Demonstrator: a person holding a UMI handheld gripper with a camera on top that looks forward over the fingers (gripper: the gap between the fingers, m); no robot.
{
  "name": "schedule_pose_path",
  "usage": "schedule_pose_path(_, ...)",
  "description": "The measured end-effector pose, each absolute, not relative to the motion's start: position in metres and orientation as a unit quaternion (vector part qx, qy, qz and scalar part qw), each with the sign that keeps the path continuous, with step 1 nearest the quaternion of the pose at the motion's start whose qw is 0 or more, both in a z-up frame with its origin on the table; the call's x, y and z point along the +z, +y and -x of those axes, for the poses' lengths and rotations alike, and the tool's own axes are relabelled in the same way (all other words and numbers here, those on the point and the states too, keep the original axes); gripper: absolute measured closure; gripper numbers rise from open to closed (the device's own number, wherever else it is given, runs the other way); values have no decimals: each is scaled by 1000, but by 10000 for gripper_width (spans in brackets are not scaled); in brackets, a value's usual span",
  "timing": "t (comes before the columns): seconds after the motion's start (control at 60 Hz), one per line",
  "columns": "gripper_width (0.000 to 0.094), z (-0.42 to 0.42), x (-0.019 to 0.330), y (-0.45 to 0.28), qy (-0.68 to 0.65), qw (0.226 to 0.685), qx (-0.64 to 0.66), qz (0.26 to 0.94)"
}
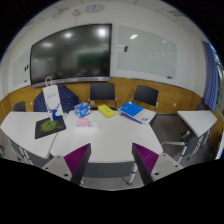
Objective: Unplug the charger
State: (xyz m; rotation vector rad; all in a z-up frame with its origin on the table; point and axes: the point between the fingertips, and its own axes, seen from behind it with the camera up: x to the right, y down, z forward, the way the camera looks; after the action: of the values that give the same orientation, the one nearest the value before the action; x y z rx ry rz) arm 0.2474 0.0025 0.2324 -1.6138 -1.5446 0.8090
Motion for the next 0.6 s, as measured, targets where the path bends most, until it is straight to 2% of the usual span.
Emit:
schedule_pose_path(0.417,80,-199,195,-127,-636,349,356,589)
schedule_pose_path(0.6,80,-159,174,-159,-633,367,362,577)
